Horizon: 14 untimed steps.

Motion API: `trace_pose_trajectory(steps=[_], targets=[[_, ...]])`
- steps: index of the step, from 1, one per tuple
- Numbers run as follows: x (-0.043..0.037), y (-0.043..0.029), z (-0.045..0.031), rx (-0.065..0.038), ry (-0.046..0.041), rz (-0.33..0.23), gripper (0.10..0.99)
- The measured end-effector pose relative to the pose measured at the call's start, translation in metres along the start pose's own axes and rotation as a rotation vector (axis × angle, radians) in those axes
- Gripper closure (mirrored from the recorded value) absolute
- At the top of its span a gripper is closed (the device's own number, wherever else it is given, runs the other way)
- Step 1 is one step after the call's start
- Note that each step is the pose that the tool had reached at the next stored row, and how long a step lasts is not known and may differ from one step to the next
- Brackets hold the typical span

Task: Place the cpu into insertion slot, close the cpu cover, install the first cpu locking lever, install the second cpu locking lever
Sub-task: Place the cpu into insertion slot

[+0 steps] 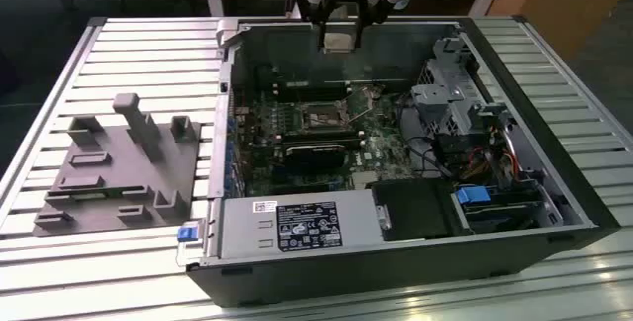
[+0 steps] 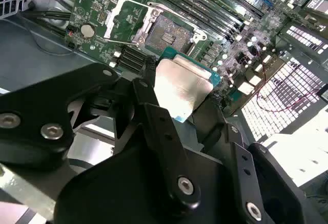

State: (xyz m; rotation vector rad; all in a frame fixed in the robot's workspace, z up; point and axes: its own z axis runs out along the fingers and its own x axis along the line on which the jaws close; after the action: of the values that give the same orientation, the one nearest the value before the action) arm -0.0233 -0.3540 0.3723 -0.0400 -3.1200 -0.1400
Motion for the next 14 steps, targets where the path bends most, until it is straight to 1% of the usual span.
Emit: trace_pose_trajectory(steps=[7,14], targets=[[0.0,0.0,0.0007,0.0,0.0001,0.0,0.545],[-0.0001,-0.0005,0.0062,0.001,0.0,0.0,0.545]])
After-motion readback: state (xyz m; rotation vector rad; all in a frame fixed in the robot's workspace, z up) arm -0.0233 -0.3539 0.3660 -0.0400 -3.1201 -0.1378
